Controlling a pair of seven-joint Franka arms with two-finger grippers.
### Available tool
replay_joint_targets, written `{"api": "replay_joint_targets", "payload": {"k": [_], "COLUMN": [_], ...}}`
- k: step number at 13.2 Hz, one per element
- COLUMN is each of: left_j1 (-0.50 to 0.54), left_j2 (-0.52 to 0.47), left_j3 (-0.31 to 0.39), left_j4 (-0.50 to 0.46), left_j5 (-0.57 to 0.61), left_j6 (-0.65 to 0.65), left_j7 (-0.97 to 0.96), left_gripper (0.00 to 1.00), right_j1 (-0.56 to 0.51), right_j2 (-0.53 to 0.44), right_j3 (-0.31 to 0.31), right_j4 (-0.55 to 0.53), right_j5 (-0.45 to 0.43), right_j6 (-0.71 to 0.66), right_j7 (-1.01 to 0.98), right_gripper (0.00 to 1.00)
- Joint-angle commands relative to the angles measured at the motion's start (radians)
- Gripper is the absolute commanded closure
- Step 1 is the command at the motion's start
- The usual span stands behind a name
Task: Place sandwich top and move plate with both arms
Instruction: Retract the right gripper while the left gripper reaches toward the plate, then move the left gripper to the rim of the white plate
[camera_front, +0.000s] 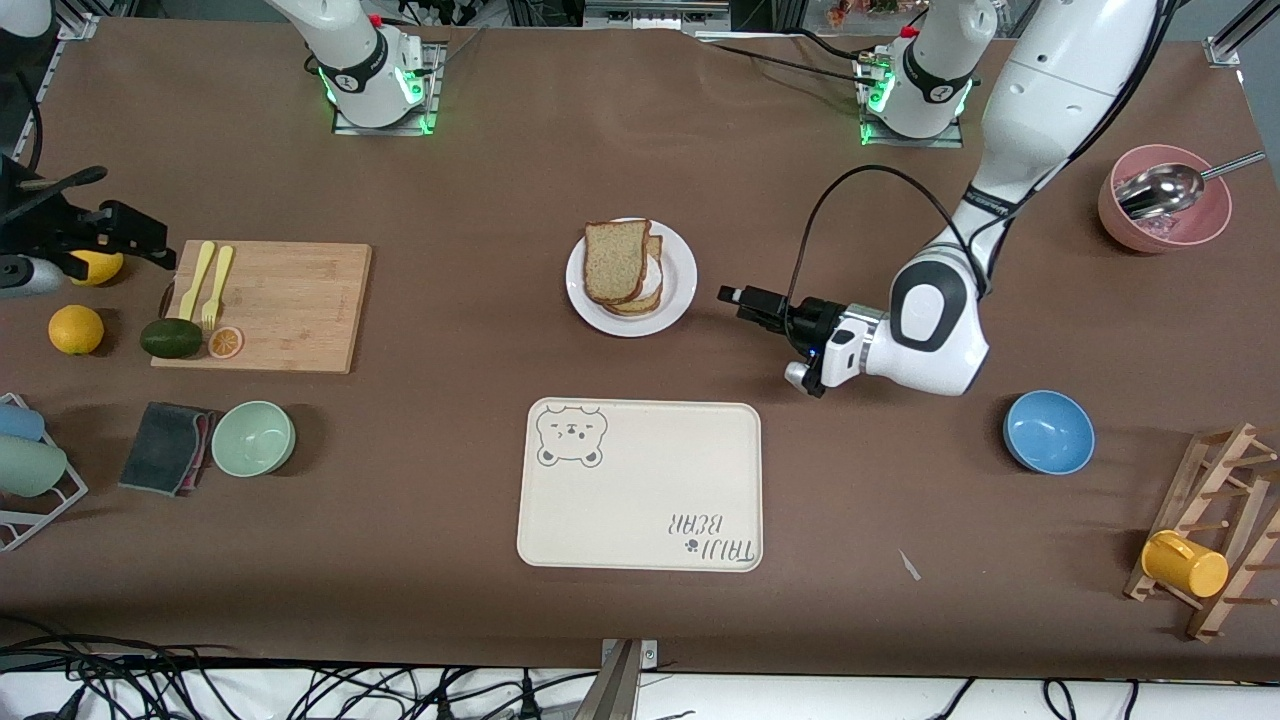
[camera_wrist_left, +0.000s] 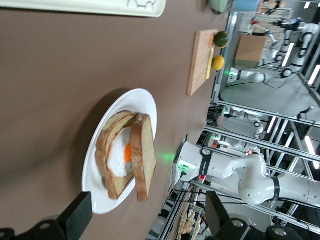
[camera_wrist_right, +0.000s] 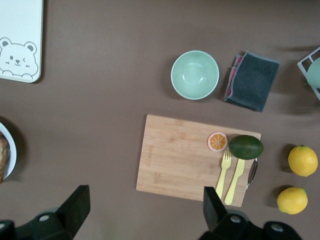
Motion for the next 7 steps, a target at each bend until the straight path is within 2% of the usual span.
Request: {"api": "replay_joint_targets", "payload": {"k": [1, 5, 7], "left_j1": [-0.021, -0.024, -0.066], "left_j2": [-0.009, 0.006, 0.04], "left_j3": [-0.015, -0.017, -0.018], "left_j4": [-0.099, -0.186, -0.205], "left_j5": [-0.129, -0.248, -0.367], "left_j6": [0.078, 0.094, 0.106], "left_j7": [0.199, 0.419, 0.532], "left_gripper": [0.01, 0.0, 0.0], "right_j1": [-0.052, -0.103, -0.105], "right_j2": [-0.103, -0.108, -0.104], "right_j3": [0.055, 0.107, 0.107], "right_j4": [-0.128, -0.131, -0.128], "right_j5": [-0.019, -0.006, -0.004], "right_j6": [0.04, 0.073, 0.071], "right_j7": [0.052, 0.058, 0.058], "right_gripper": [0.0, 0.0, 0.0]}}
